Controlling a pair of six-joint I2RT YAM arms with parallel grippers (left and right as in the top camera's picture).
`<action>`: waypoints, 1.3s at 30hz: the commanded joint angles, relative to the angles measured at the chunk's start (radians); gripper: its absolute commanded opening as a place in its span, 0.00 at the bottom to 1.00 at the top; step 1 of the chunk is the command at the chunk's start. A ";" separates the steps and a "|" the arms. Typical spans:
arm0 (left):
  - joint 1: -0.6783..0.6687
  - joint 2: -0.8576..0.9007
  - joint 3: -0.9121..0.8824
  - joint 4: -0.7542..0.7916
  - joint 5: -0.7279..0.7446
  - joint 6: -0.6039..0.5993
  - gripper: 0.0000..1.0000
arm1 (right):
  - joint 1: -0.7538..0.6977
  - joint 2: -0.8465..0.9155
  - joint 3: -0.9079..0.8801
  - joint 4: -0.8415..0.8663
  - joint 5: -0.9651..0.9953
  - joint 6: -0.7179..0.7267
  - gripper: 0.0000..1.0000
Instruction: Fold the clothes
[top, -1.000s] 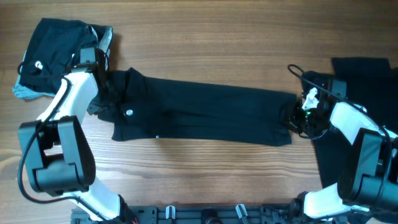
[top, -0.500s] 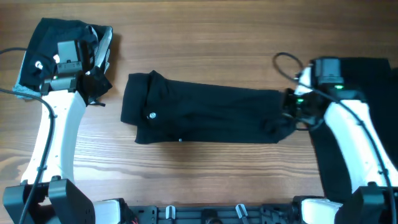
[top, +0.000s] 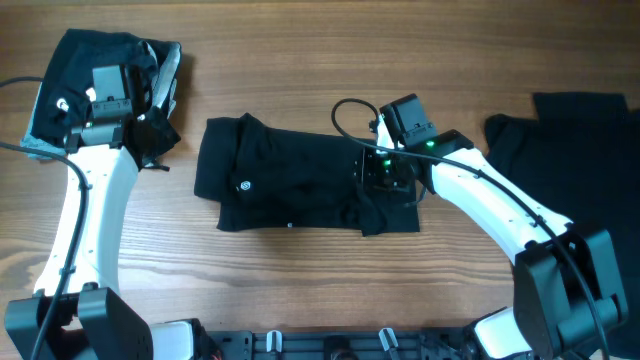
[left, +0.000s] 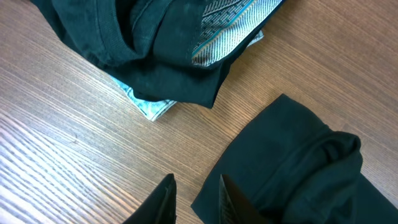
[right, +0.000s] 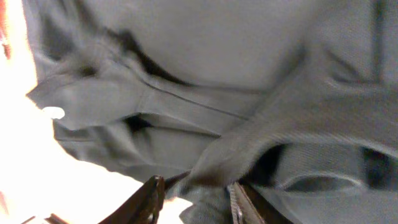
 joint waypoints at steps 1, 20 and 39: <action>0.006 -0.016 0.015 0.001 0.006 0.005 0.24 | -0.009 -0.008 0.020 0.020 -0.069 -0.019 0.41; 0.006 -0.016 0.015 0.018 0.028 0.005 0.28 | -0.073 0.172 -0.029 0.114 -0.154 0.289 0.04; 0.006 -0.016 0.015 0.042 0.028 0.005 0.29 | -0.034 0.102 0.032 -0.333 -0.008 0.001 0.04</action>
